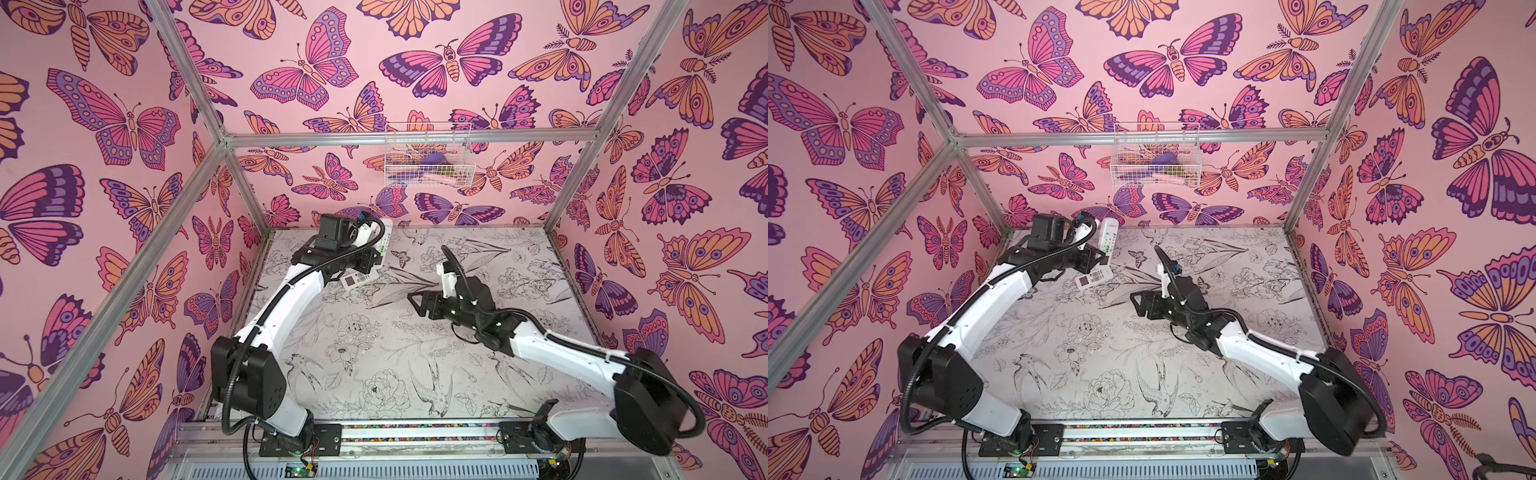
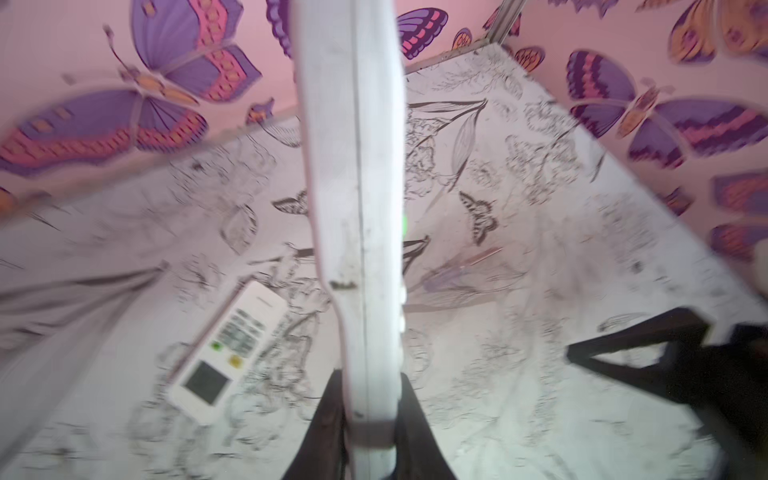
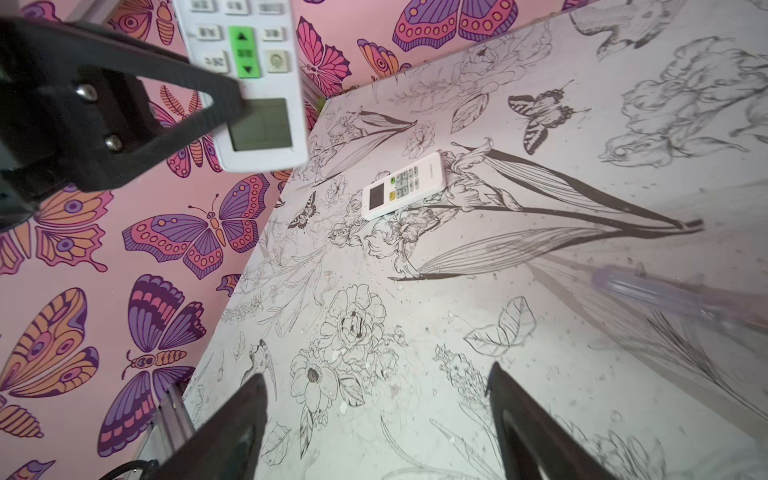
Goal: Unload the batteries from the remote control
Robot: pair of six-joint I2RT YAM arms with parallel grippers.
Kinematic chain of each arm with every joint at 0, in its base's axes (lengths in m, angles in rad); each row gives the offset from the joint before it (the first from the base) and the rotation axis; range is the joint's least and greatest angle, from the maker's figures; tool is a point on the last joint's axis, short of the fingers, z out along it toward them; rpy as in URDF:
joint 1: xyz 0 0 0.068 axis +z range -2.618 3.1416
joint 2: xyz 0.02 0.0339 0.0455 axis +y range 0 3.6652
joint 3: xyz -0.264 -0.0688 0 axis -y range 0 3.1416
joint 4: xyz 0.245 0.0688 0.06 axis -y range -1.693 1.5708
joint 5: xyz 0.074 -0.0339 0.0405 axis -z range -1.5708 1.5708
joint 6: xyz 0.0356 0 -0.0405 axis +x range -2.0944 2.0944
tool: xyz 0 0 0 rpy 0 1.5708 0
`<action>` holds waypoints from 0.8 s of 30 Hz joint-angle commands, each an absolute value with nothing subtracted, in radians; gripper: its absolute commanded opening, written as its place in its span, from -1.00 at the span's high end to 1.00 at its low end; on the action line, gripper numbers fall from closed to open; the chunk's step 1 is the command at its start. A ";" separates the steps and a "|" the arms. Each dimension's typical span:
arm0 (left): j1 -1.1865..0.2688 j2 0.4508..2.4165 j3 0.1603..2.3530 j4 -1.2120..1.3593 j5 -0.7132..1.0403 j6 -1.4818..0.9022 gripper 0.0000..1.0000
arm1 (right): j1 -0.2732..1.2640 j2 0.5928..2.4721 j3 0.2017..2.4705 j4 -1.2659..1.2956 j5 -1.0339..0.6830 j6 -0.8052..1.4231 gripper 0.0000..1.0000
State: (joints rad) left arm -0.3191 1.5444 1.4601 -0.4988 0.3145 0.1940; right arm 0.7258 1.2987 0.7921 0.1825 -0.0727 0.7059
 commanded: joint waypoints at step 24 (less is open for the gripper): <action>-0.472 1.511 0.894 0.762 0.144 1.803 1.00 | 0.466 1.315 0.911 0.325 -0.348 1.434 -0.64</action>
